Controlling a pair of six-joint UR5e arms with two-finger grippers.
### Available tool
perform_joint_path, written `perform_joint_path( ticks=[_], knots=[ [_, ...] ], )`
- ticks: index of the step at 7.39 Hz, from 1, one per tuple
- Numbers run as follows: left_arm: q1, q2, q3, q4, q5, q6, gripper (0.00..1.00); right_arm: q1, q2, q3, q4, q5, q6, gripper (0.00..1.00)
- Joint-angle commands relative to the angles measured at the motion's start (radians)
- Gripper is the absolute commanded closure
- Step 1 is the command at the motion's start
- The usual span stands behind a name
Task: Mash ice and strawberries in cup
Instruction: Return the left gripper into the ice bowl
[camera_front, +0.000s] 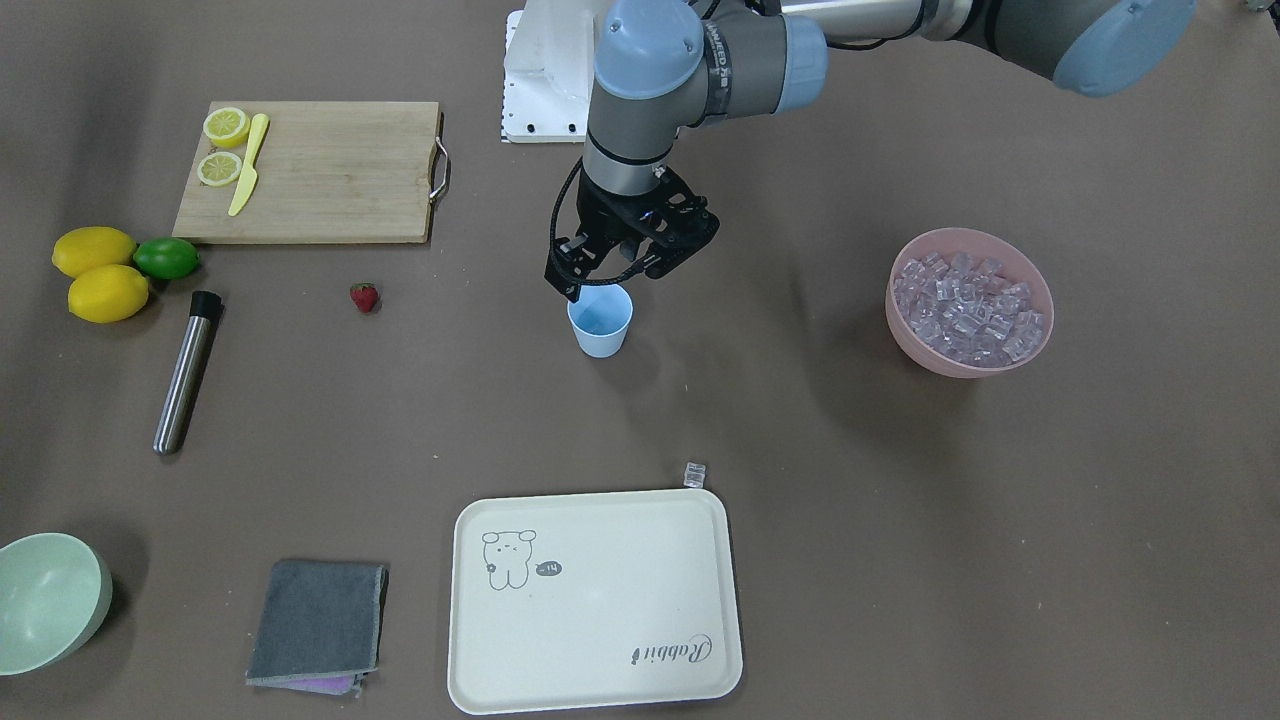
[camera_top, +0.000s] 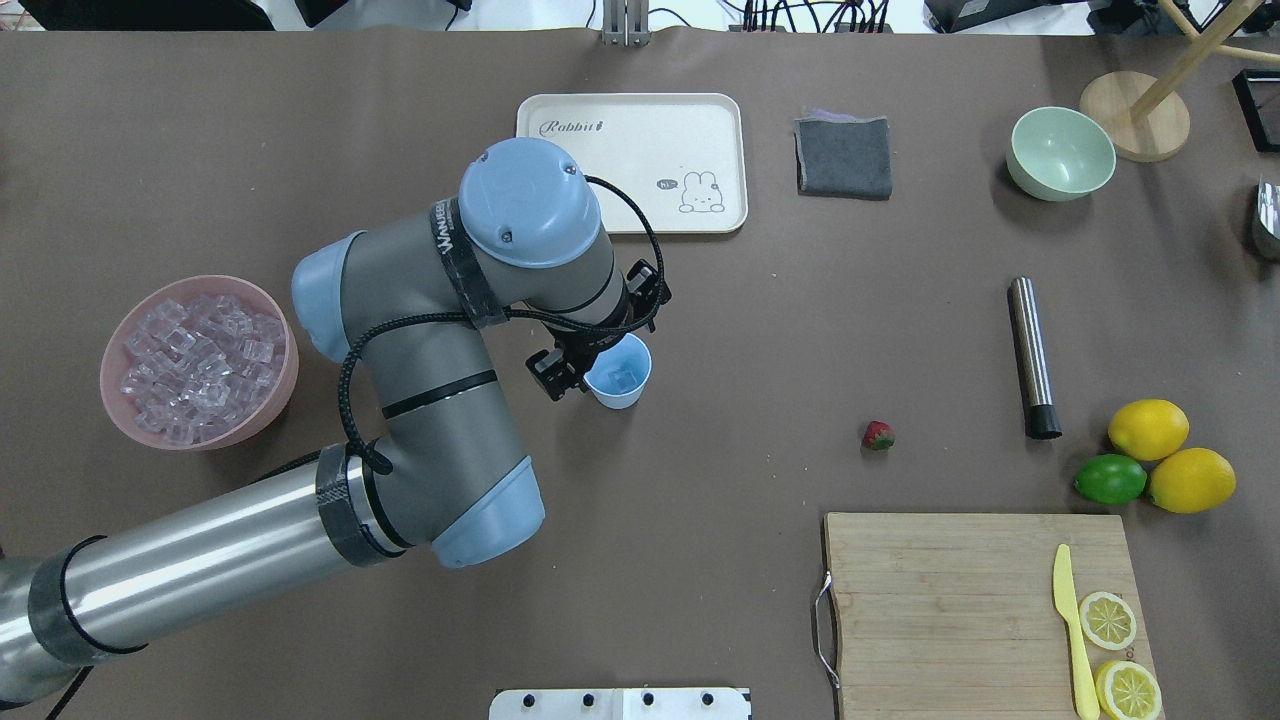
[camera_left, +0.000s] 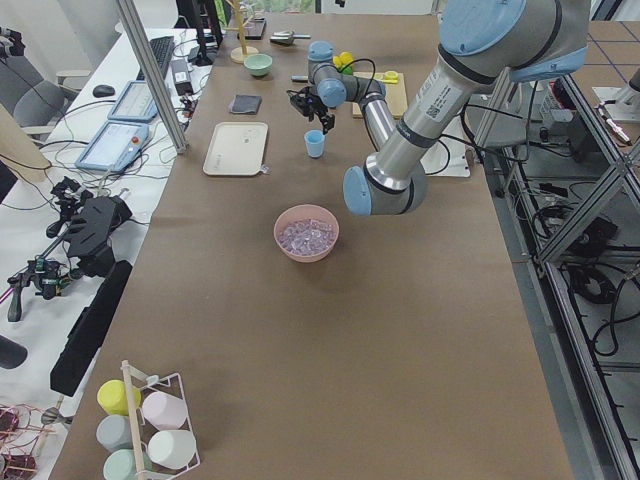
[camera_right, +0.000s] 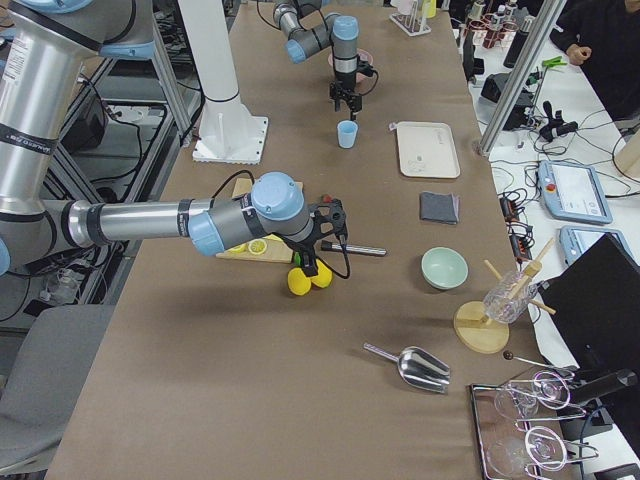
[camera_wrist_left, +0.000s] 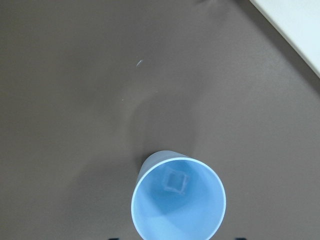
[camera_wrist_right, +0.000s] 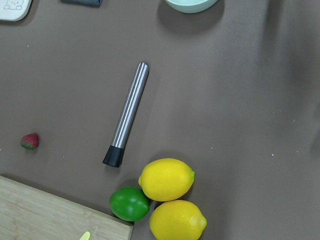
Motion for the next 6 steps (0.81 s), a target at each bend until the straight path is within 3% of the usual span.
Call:
perform_joint_path(
  ticks=[1,2,4,6],
  knots=[
    [-0.05,0.121,-0.131,0.024,-0.004,0.204,0.04,-0.002,0.0,-0.011,0.0,0.002,0.0,0.0],
    [-0.085,0.197,-0.208,0.056,-0.006,0.312,0.04,-0.009,0.0,-0.014,0.0,0.003,0.0,0.0],
    [-0.131,0.24,-0.317,0.327,-0.006,0.602,0.04,-0.014,0.002,-0.015,0.0,0.014,0.0,0.0],
    [-0.149,0.393,-0.431,0.368,-0.001,0.864,0.04,-0.017,0.0,-0.015,0.0,0.021,0.0,0.0]
  ],
)
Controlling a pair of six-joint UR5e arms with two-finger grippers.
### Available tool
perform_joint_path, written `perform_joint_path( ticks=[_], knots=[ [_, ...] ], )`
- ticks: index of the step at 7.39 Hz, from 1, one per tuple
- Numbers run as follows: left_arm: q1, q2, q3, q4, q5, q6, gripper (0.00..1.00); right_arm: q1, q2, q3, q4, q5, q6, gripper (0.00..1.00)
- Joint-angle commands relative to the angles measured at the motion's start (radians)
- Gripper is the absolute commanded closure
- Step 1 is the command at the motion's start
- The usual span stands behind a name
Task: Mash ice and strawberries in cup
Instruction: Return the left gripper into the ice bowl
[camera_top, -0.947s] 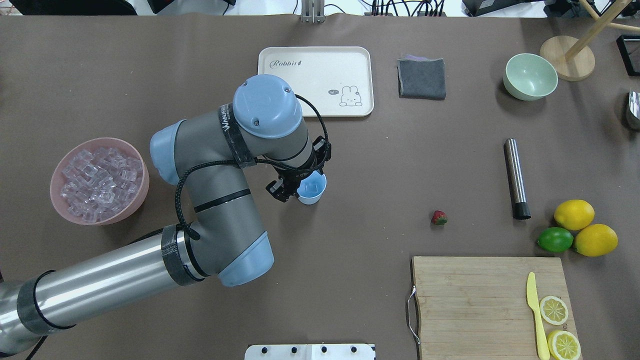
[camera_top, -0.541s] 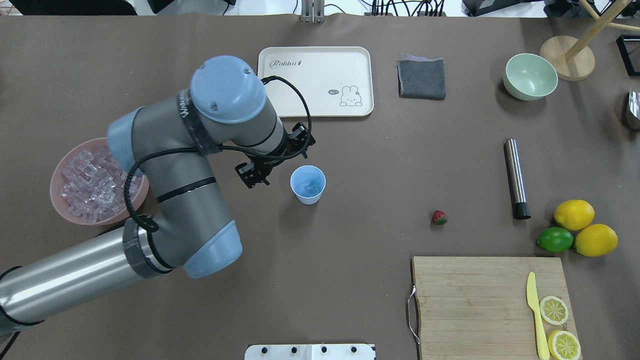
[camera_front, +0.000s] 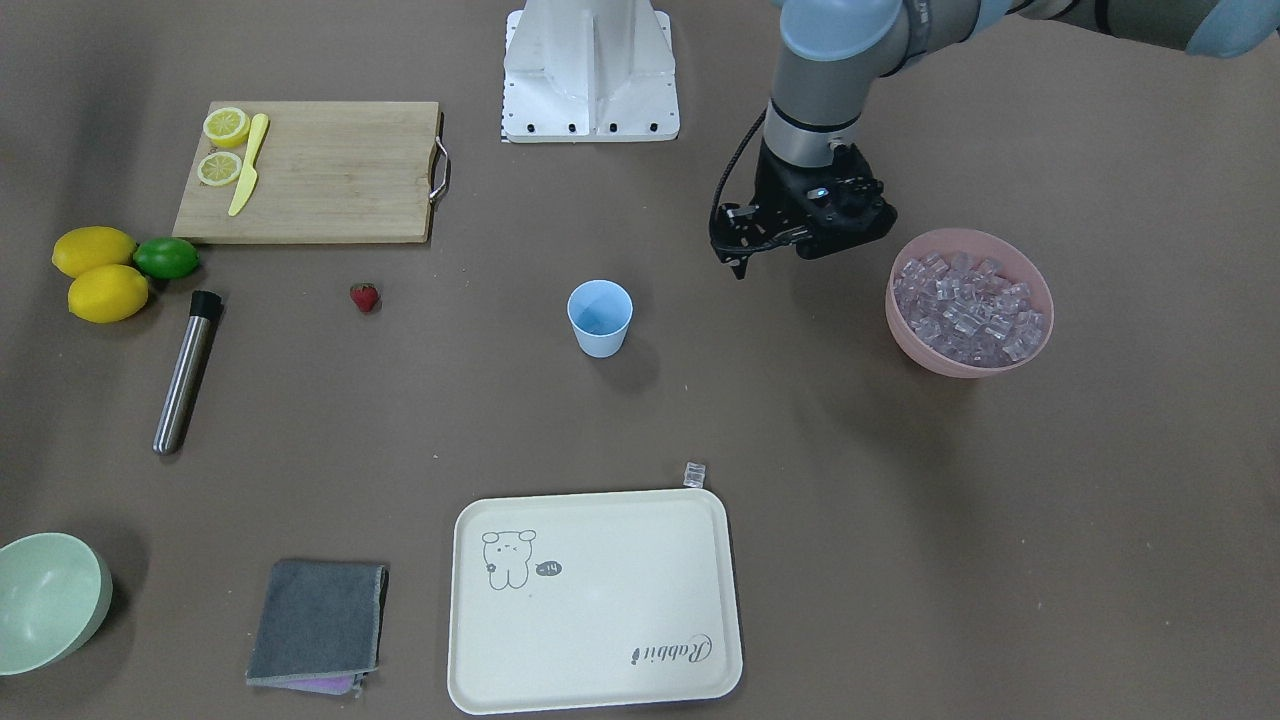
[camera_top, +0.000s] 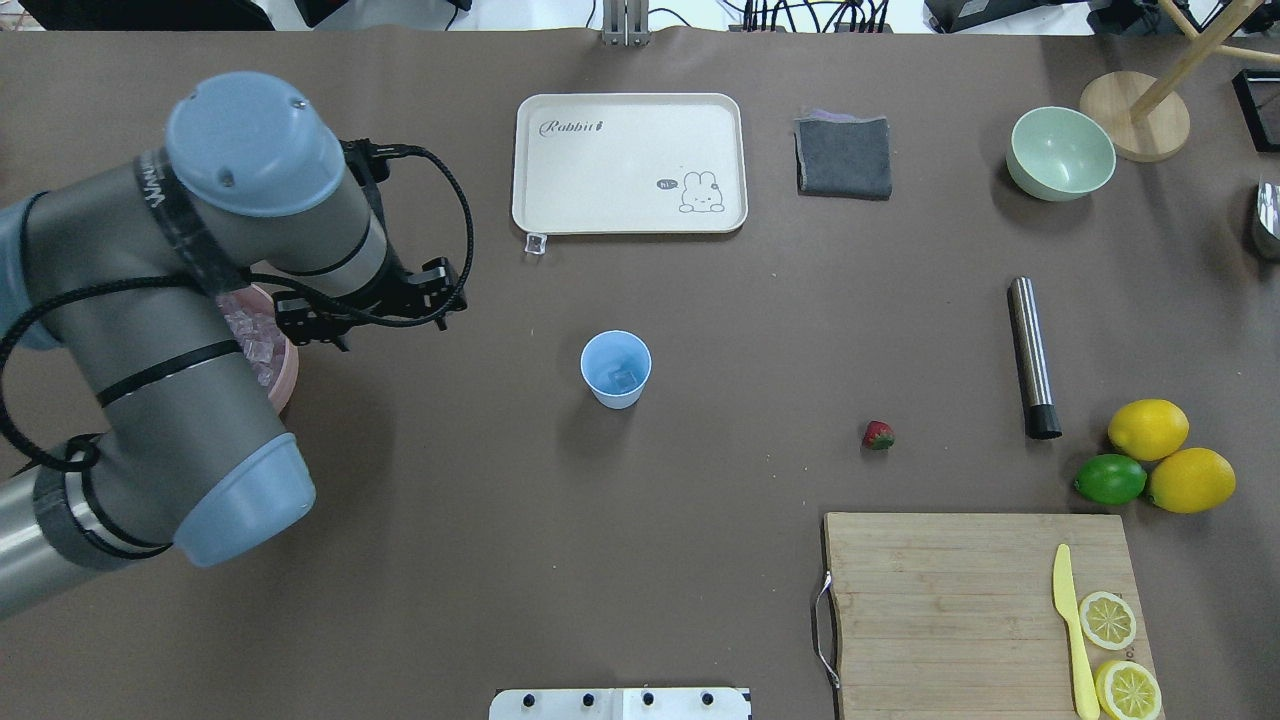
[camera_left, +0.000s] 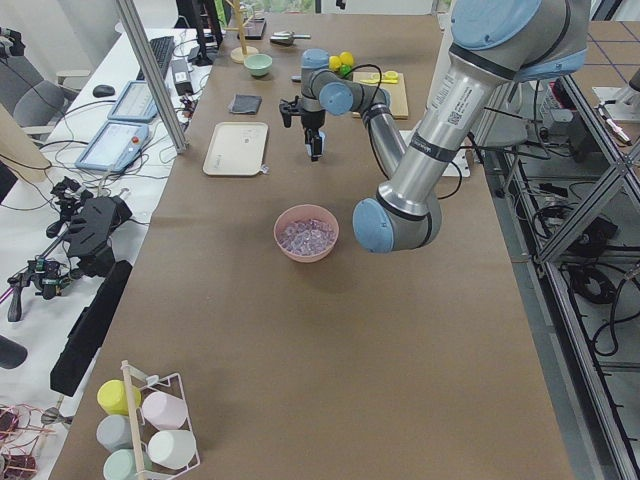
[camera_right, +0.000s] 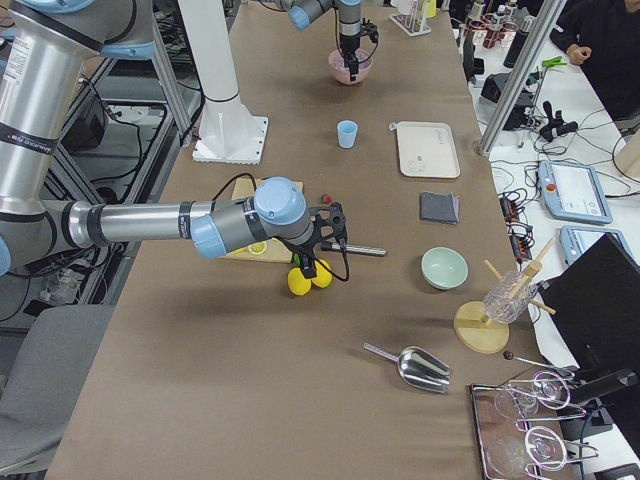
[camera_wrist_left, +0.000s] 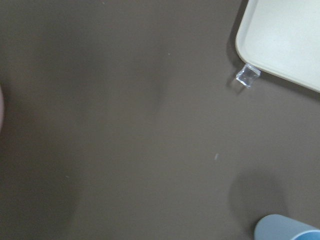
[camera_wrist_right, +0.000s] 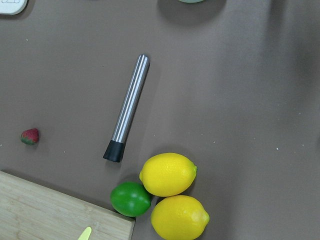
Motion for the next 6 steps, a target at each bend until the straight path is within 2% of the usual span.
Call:
perform_joint_path(
  ticks=[1,3,4,6],
  knots=[
    [-0.038,0.177,-0.107,-0.011,-0.001,0.297,0.03,-0.004,0.0,0.0,0.0,0.005,0.0,0.0],
    [-0.055,0.363,-0.102,-0.272,-0.008,0.309,0.03,-0.007,0.0,0.0,0.0,0.005,0.0,0.0],
    [-0.068,0.419,-0.096,-0.325,-0.007,0.264,0.03,-0.007,0.0,-0.002,0.0,0.005,0.0,0.0],
    [-0.091,0.52,-0.035,-0.514,-0.034,0.265,0.03,-0.007,0.0,0.0,0.0,0.005,0.0,0.0]
  ],
)
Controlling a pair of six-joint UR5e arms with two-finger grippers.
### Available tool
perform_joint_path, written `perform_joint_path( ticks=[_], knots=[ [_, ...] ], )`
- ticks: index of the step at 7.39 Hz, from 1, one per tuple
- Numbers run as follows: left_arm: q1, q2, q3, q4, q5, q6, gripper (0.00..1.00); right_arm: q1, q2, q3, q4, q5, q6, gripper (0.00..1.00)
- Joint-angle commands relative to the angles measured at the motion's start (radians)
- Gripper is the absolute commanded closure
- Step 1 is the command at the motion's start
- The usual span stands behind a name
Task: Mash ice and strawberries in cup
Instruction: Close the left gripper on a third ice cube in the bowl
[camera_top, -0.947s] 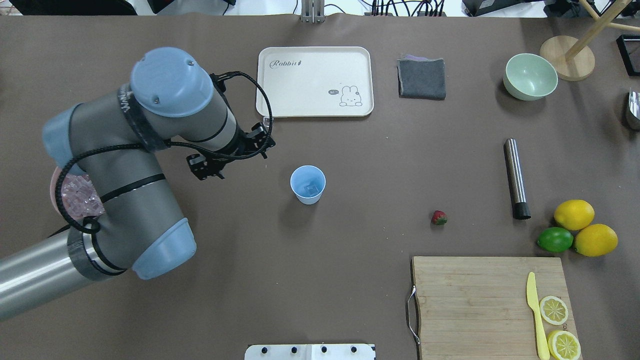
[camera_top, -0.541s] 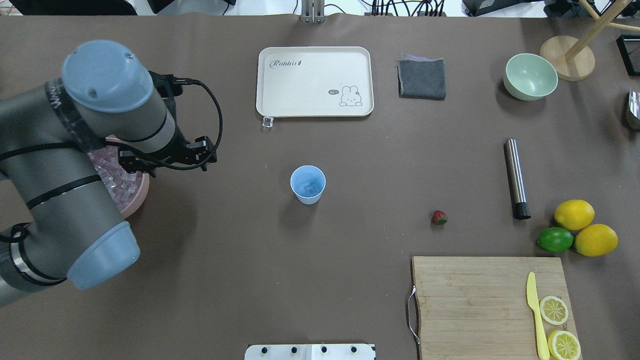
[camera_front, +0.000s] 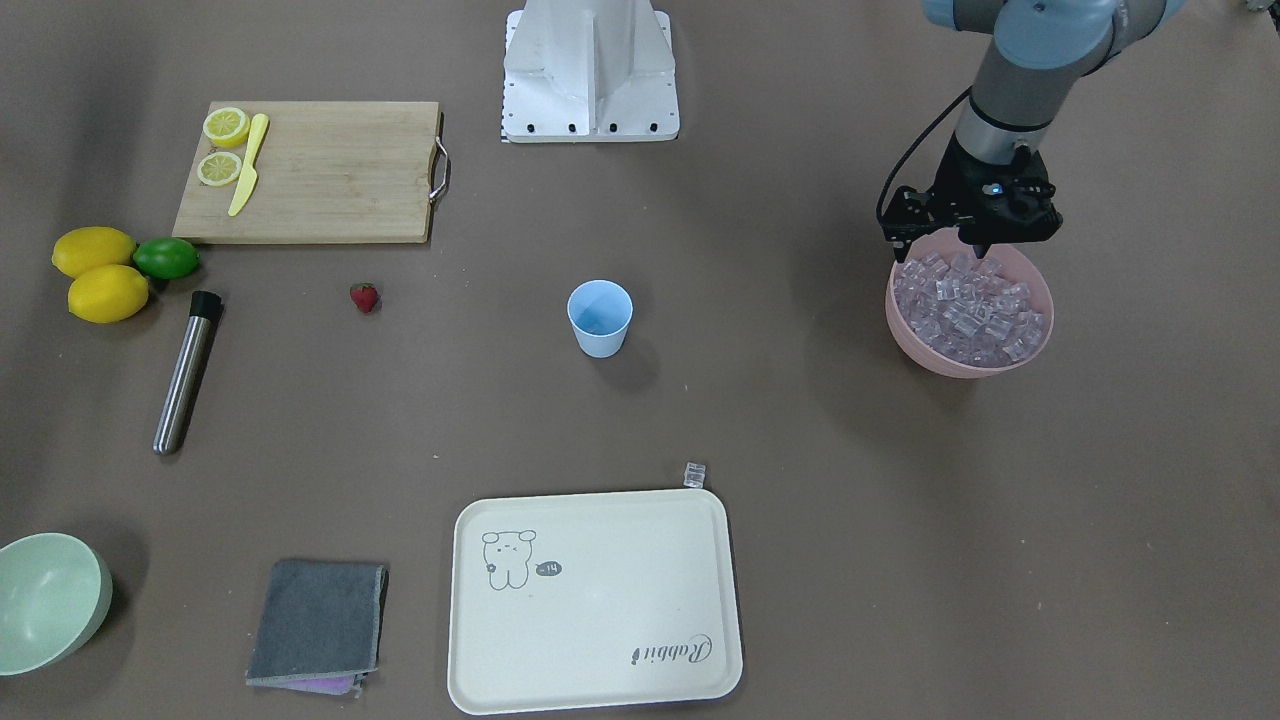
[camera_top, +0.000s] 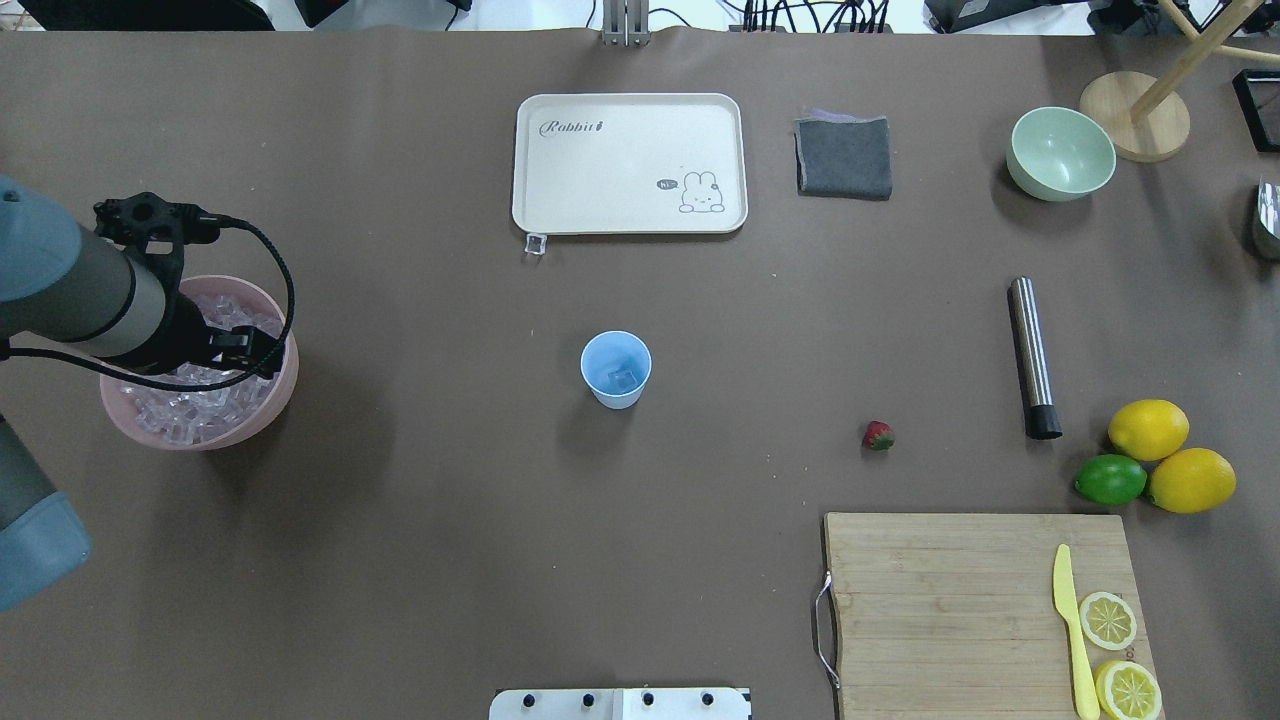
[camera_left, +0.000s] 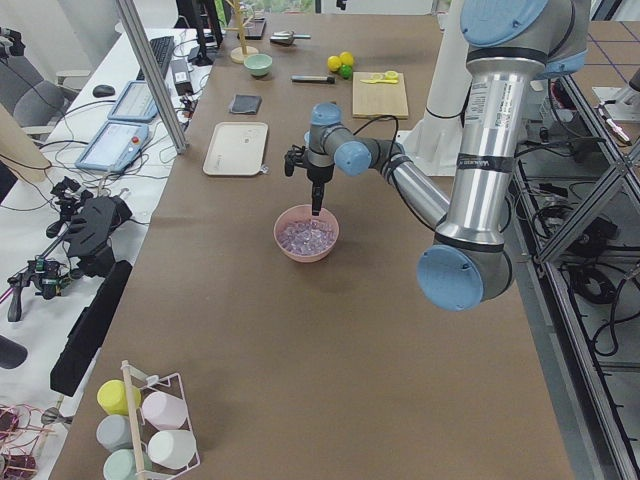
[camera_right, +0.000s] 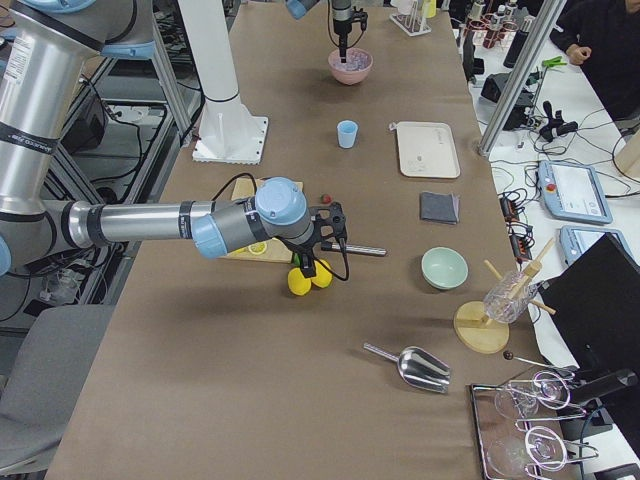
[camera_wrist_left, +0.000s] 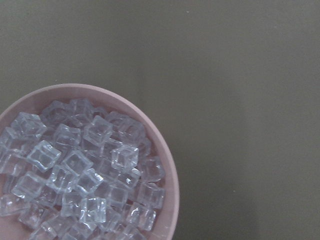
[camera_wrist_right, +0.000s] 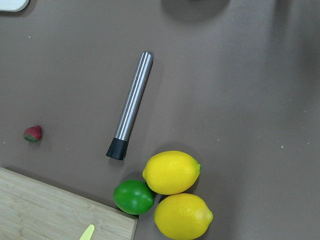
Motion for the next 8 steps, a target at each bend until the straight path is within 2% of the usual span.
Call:
perform_joint_path(
  ticks=[1,3,8],
  knots=[
    [-0.012,0.048,0.081,-0.152,-0.052,-0.015,0.03,0.0,0.0,0.001,0.0,0.0,0.0,0.0],
    [-0.006,0.002,0.133,-0.154,-0.052,-0.077,0.07,0.0,-0.003,0.001,0.0,0.0,0.0,0.0],
    [0.003,0.013,0.165,-0.152,-0.052,-0.17,0.08,0.0,-0.003,-0.001,0.0,0.0,0.0,0.0]
  ],
)
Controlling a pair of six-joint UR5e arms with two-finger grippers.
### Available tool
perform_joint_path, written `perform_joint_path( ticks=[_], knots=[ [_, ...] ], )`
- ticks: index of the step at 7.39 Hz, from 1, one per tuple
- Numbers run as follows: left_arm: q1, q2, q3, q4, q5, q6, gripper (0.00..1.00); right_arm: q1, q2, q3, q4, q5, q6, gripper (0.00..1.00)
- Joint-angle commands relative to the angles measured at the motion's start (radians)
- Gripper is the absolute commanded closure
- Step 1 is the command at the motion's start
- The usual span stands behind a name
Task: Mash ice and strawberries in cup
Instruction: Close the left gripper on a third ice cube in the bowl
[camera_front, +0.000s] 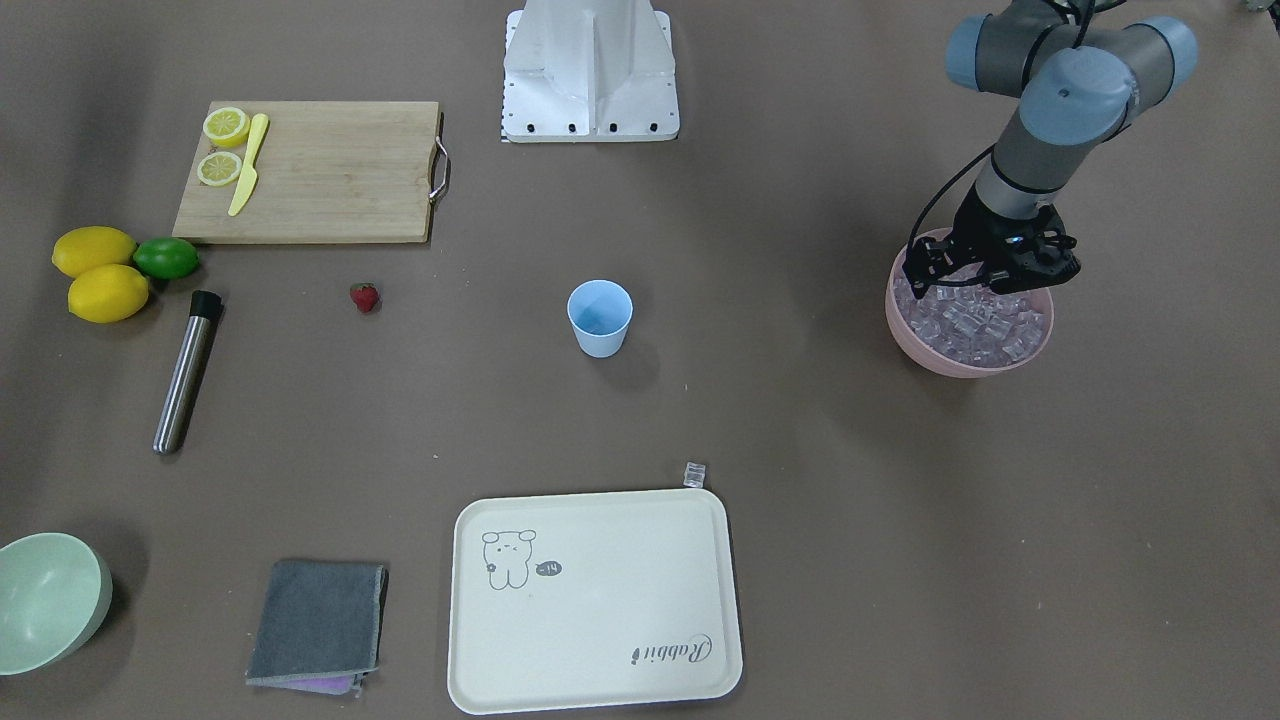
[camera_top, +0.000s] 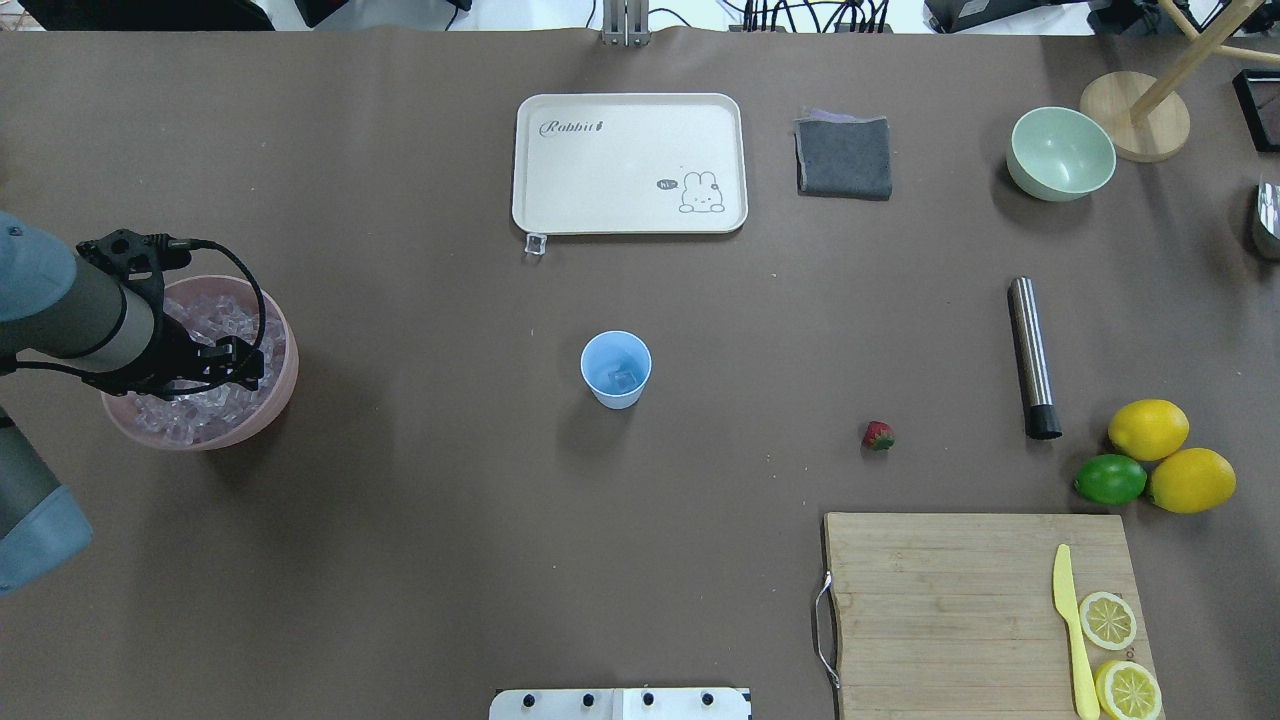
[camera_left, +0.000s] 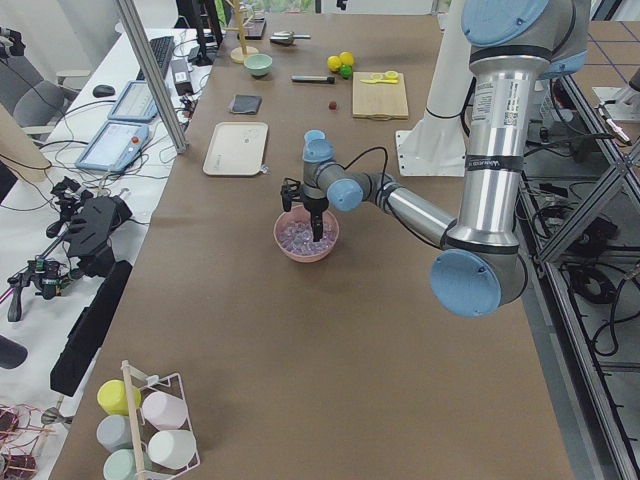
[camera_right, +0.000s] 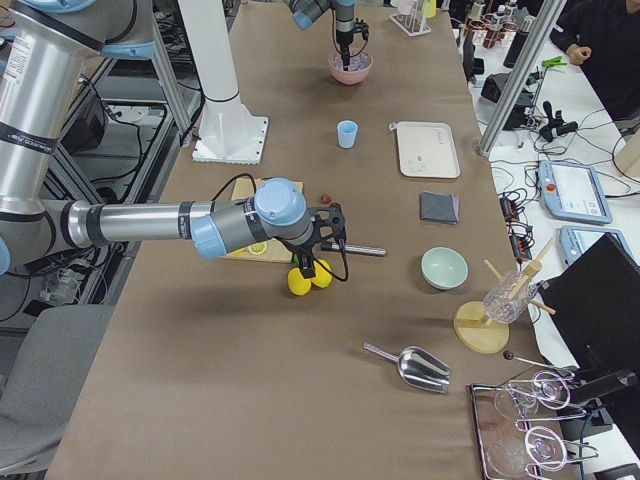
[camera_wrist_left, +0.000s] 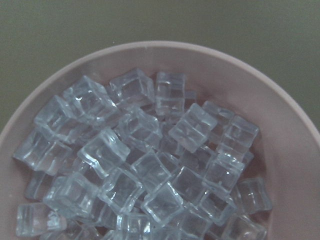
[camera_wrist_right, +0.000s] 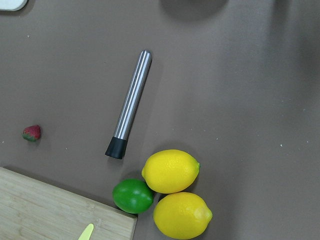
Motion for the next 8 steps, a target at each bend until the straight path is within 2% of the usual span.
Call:
perform_joint_path(
  ticks=[1,2,3,6,7,8],
  knots=[
    [0.002,0.002,0.002,0.0,0.0,-0.053,0.1,0.0,0.0,0.0,0.0,0.001,0.0,0.0],
    [0.002,0.0,-0.006,0.001,-0.001,-0.07,0.13,0.0,0.0,0.0,0.0,0.001,0.0,0.0],
    [0.002,-0.001,-0.006,0.003,-0.001,-0.094,0.22,0.0,-0.002,0.001,0.0,0.002,0.0,0.0],
    [0.007,0.007,0.002,0.003,0.002,-0.123,0.21,0.002,-0.012,0.0,0.0,0.013,0.0,0.0],
    [0.008,0.007,-0.004,0.005,0.002,-0.14,0.45,0.002,-0.016,0.0,0.0,0.014,0.002,0.0],
    [0.01,0.004,-0.004,0.006,0.002,-0.159,0.79,0.002,-0.016,0.0,0.0,0.016,0.002,0.0]
  ],
)
